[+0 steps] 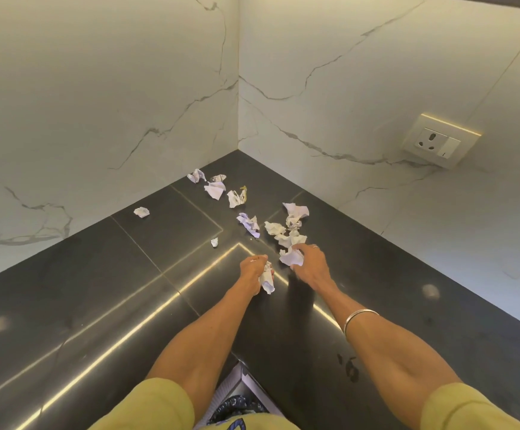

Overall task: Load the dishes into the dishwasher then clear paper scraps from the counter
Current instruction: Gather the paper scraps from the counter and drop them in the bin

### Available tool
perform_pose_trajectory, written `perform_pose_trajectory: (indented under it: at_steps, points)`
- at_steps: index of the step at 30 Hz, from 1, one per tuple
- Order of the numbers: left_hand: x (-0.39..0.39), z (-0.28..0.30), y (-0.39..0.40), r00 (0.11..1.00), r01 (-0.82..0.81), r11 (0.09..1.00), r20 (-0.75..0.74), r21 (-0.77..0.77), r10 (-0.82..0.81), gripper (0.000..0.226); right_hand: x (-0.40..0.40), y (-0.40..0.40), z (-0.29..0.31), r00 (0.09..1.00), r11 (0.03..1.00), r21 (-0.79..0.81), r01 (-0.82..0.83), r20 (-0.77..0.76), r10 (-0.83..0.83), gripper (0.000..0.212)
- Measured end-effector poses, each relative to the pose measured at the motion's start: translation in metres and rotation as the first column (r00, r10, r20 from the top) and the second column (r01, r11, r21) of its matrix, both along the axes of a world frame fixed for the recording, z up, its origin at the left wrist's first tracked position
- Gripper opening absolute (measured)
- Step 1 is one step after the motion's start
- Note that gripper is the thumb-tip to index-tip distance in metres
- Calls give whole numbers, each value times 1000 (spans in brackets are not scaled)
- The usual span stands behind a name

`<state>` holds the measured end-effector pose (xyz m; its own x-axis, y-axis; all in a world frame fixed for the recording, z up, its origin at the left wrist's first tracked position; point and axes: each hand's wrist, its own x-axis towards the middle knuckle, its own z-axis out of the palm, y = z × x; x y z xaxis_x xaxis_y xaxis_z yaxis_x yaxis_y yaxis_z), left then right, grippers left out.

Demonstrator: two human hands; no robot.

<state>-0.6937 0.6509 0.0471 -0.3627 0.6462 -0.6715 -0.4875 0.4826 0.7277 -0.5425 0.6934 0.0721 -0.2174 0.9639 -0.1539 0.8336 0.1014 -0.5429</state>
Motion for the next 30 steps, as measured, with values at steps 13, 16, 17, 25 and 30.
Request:
perform_pose_trajectory:
  at_steps: [13, 16, 17, 25, 30]
  points:
    - [-14, 0, 13, 995, 85, 996, 53, 31, -87, 3, -15, 11, -10, 961, 970, -121, 212, -157, -230, 35]
    - [-15, 1, 13, 994, 79, 996, 75, 32, -81, 7, -27, 13, 0, 916, 953, -116, 279, -266, -301, 29]
    - [-15, 4, 12, 993, 76, 997, 84, 29, -78, 9, -32, 11, 4, 900, 952, -111, 287, -308, -307, 27]
    - [-21, -15, 11, 959, -102, 995, 265, -1, 99, 37, -65, -23, 17, 895, 990, -114, 79, -430, -121, 23]
    - [-18, 22, -25, 901, -207, 978, 393, 26, 181, 26, -73, -30, 13, 925, 990, -135, 35, -372, -84, 34]
